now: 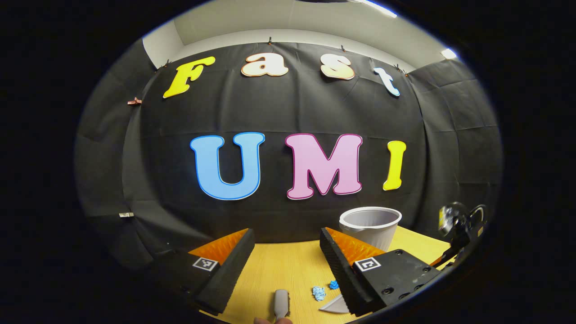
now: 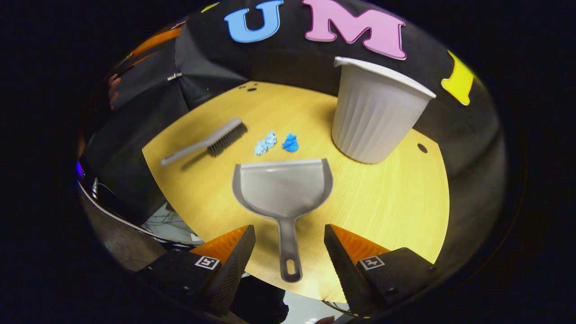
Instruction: Pick up the small broom and dustpan from the desktop, sweep the trash into the dustpan with the broom, and then empty the trash into the garbage bin.
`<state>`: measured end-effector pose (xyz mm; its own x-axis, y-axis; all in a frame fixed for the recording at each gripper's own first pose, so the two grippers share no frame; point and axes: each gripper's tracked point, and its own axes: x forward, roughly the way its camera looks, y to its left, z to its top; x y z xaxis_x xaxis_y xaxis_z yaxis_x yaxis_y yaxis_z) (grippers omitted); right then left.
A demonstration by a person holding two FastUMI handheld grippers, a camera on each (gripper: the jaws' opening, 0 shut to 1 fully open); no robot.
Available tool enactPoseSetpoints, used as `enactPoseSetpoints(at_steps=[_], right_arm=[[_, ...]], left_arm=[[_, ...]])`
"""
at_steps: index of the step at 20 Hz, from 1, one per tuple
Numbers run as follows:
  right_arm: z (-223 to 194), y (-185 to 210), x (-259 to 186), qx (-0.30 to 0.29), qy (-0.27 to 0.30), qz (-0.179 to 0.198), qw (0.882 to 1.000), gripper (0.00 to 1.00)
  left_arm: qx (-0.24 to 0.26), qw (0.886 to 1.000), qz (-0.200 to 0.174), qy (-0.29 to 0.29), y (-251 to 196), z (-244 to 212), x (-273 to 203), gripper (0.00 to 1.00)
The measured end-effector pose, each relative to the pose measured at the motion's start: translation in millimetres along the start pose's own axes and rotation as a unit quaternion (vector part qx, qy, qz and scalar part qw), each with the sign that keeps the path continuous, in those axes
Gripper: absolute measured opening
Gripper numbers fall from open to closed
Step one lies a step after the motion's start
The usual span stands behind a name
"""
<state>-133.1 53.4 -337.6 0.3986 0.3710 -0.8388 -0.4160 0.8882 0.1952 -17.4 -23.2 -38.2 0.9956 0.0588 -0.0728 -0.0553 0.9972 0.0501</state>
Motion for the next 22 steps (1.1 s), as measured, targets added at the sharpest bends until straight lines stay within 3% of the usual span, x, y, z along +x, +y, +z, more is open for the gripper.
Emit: enactPoseSetpoints(at_steps=[7, 12, 17, 19, 20, 21, 22], right_arm=[[-27, 7, 59, -0.026, 0.096, 0.013, 0.995, 0.96], [-29, 9, 86, -0.028, 0.121, 0.013, 0.992, 0.85], [-31, 7, 105, -0.011, 0.148, 0.008, 0.989, 0.81], [-32, 12, 108, -0.005, 0.149, 0.014, 0.989, 0.65], [-33, 13, 106, -0.010, 0.156, 0.016, 0.988, 0.45], [-32, 13, 107, -0.011, 0.158, 0.017, 0.987, 0.32], [-32, 12, 108, -0.010, 0.158, 0.016, 0.987, 0.32]], left_arm=[[0.004, 1.000, 0.024, 0.012, 16, -12, -12, 0.95], [0.005, 0.999, 0.036, 0.022, 29, -19, -20, 0.95], [-0.005, 0.999, 0.040, 0.035, 34, -28, -23, 0.95], [-0.005, 0.998, 0.040, 0.041, 34, -33, -24, 0.95], [-0.006, 0.998, 0.039, 0.046, 33, -35, -24, 0.95], [-0.007, 0.998, 0.038, 0.050, 32, -40, -25, 0.95], [-0.010, 0.998, 0.037, 0.056, 31, -43, -24, 0.94]])
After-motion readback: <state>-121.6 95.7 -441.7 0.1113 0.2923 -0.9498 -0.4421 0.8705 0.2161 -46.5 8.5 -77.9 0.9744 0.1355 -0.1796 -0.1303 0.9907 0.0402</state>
